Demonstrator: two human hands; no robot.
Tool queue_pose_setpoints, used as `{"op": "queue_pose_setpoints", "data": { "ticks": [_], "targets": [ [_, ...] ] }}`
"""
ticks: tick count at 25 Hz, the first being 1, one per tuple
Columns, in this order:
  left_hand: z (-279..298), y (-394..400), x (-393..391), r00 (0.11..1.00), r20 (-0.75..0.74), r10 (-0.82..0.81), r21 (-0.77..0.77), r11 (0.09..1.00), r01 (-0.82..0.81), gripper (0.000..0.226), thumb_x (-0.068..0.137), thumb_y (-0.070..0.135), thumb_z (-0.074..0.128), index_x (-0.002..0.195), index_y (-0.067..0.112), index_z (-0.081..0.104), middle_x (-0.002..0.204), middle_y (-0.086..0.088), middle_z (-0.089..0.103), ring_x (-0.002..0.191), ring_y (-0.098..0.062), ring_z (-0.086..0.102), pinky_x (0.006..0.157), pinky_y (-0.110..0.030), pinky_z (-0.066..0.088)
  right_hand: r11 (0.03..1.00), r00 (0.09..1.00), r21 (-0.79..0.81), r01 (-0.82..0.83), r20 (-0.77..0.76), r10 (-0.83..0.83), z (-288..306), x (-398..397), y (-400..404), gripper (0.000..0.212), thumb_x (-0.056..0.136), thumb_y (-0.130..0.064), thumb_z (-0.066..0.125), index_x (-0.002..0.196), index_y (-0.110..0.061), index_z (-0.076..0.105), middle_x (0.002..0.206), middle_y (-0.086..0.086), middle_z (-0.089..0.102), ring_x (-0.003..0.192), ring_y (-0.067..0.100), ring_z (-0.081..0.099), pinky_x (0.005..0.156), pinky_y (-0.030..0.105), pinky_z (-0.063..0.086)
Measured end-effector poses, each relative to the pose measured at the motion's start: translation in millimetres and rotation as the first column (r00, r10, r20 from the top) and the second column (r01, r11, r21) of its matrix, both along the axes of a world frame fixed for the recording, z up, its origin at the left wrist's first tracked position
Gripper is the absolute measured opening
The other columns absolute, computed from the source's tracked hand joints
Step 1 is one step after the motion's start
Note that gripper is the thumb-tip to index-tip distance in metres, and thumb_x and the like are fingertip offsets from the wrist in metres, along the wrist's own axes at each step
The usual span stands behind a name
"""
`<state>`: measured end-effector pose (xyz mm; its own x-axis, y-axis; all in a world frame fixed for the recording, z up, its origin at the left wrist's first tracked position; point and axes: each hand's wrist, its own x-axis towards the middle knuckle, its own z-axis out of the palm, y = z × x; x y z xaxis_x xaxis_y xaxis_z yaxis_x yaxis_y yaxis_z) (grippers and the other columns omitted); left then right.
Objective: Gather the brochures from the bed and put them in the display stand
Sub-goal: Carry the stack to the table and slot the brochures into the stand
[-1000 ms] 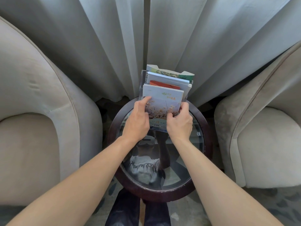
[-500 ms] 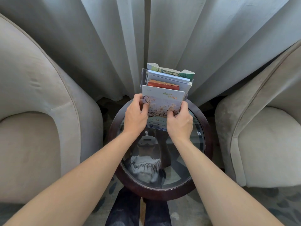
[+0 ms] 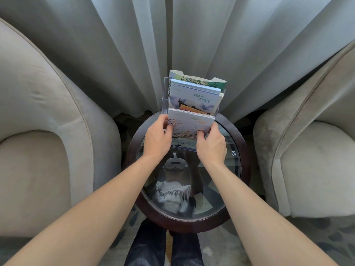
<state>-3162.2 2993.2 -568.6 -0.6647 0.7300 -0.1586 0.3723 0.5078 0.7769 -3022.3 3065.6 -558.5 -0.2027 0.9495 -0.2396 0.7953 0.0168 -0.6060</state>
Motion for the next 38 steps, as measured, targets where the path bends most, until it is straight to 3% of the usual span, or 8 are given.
{"op": "queue_pose_setpoints", "data": {
  "ticks": [3, 7, 14, 18, 26, 32, 36, 38],
  "targets": [
    [2.9, 2.2, 0.7, 0.999, -0.003, 0.046, 0.009, 0.999, -0.046, 0.025, 0.099, 0.027, 0.056, 0.124, 0.028, 0.057, 0.121, 0.007, 0.066, 0.108, -0.011, 0.063, 0.087, -0.035, 0.059, 1.000, 1.000, -0.008, 0.012, -0.020, -0.012, 0.2, 1.2, 1.4, 0.019, 0.096, -0.035, 0.058, 0.111, -0.035, 0.046, 0.115, -0.004, 0.068, 0.103, 0.025, 0.067, 0.087, 0.048, 0.058],
    [5.0, -0.4, 5.2, 0.999, -0.002, 0.054, 0.021, 0.998, -0.054, 0.035, 0.098, 0.024, 0.057, 0.132, 0.026, 0.055, 0.127, 0.006, 0.064, 0.114, -0.011, 0.059, 0.094, -0.038, 0.056, 0.998, 0.992, -0.024, 0.063, -0.109, -0.065, 2.3, 2.2, -7.9, 0.035, 0.092, -0.031, 0.059, 0.125, -0.034, 0.047, 0.119, -0.008, 0.065, 0.103, 0.019, 0.065, 0.087, 0.042, 0.056],
    [13.2, 2.5, 5.8, 0.979, 0.186, 0.084, 0.050, 0.994, -0.095, 0.030, 0.093, 0.022, 0.062, 0.119, 0.032, 0.051, 0.119, 0.009, 0.063, 0.110, -0.008, 0.058, 0.093, -0.032, 0.055, 0.990, 0.974, -0.120, 0.078, -0.205, -0.101, 3.4, 2.3, -4.2, 0.040, 0.090, -0.025, 0.062, 0.128, -0.035, 0.054, 0.120, -0.010, 0.064, 0.111, 0.013, 0.058, 0.095, 0.043, 0.055],
    [14.6, 5.6, 3.2, 0.957, 0.276, 0.086, -0.029, 0.996, -0.081, 0.029, 0.094, 0.023, 0.063, 0.121, 0.026, 0.053, 0.122, 0.006, 0.064, 0.112, -0.012, 0.059, 0.094, -0.034, 0.055, 0.980, 0.955, -0.170, 0.099, -0.260, -0.142, 1.8, 3.5, -2.9, 0.042, 0.090, -0.018, 0.064, 0.128, -0.032, 0.057, 0.118, -0.009, 0.065, 0.113, 0.013, 0.058, 0.099, 0.042, 0.054],
    [15.9, 8.3, 3.5, 0.974, 0.201, 0.101, -0.030, 0.995, -0.097, 0.029, 0.095, 0.023, 0.060, 0.124, 0.027, 0.054, 0.120, 0.007, 0.063, 0.107, -0.010, 0.058, 0.090, -0.034, 0.055, 0.979, 0.918, -0.163, 0.121, -0.357, -0.173, 8.7, -5.2, -5.2, 0.043, 0.093, -0.012, 0.063, 0.128, -0.035, 0.056, 0.117, -0.017, 0.061, 0.111, 0.006, 0.056, 0.091, 0.023, 0.048],
    [11.9, 13.4, 6.6, 0.997, 0.045, 0.067, -0.025, 0.997, -0.066, 0.027, 0.094, 0.021, 0.058, 0.120, 0.024, 0.056, 0.113, 0.003, 0.061, 0.102, -0.014, 0.058, 0.089, -0.039, 0.054, 0.979, 0.927, -0.121, 0.163, -0.320, -0.194, 8.8, -8.1, -9.7, 0.050, 0.091, -0.015, 0.061, 0.139, -0.027, 0.051, 0.132, -0.009, 0.056, 0.121, 0.012, 0.054, 0.105, 0.042, 0.050],
    [13.9, 15.1, 8.0, 0.994, 0.013, 0.106, 0.031, 0.994, -0.106, 0.033, 0.093, 0.021, 0.061, 0.126, 0.024, 0.054, 0.112, 0.006, 0.055, 0.098, -0.008, 0.054, 0.082, -0.022, 0.049, 0.984, 0.938, -0.115, 0.135, -0.305, -0.164, 7.8, -5.0, -8.7, 0.057, 0.092, -0.018, 0.061, 0.146, -0.029, 0.045, 0.139, -0.008, 0.055, 0.128, 0.014, 0.052, 0.107, 0.046, 0.048],
    [16.4, 16.3, 7.2, 0.986, 0.027, 0.162, 0.052, 0.985, -0.163, 0.027, 0.094, 0.021, 0.061, 0.120, 0.022, 0.056, 0.112, 0.007, 0.057, 0.097, -0.007, 0.055, 0.082, -0.024, 0.052, 0.983, 0.935, -0.117, 0.144, -0.308, -0.174, 8.6, -4.6, -9.8, 0.060, 0.091, -0.019, 0.061, 0.147, -0.031, 0.043, 0.140, -0.008, 0.056, 0.130, 0.013, 0.052, 0.108, 0.046, 0.047]
  ]
}}
